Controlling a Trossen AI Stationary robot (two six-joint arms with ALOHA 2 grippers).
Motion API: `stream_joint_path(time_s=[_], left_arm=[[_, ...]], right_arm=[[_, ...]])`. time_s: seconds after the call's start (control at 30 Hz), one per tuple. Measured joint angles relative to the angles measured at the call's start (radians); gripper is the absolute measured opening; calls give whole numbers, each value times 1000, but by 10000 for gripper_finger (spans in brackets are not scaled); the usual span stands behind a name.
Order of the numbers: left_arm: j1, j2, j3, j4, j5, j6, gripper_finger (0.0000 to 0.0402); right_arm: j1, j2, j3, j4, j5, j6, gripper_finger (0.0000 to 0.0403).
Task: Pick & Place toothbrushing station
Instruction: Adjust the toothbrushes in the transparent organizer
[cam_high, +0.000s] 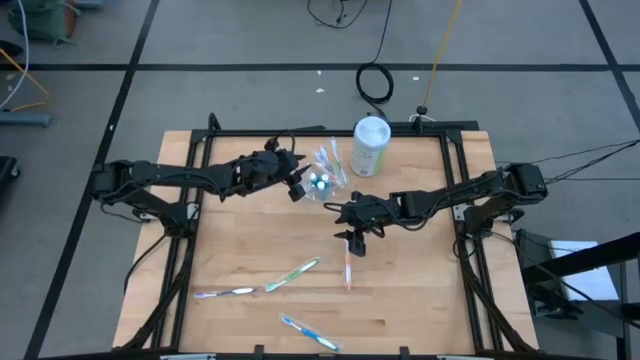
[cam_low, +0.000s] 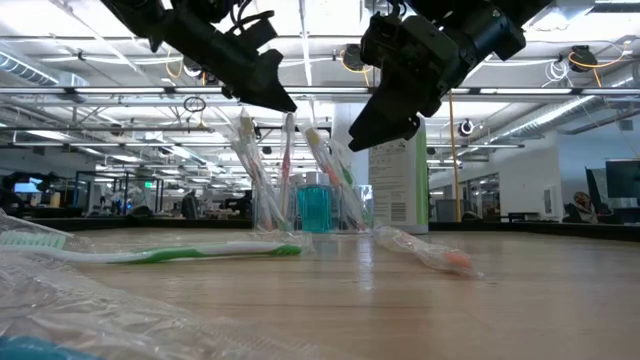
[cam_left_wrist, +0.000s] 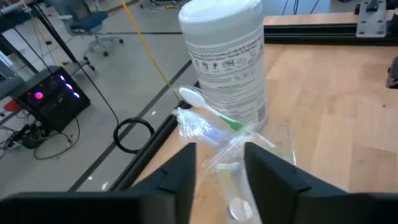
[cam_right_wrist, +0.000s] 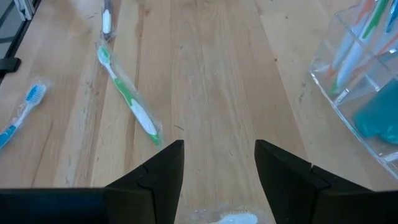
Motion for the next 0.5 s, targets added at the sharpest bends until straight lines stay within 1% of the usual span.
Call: stream_joint_path(time_s=[0.1,0.4,0.5], left_arm=[[-1,0,0,6,2,0,102],[-2,0,0,-34,2,-6,18],[-2,-1,0,-56,1,-21,5]], right_arm=[[0,0,0,0,0,0,189],[0,0,0,0,0,0,188],[0,0,0,0,0,0,189]])
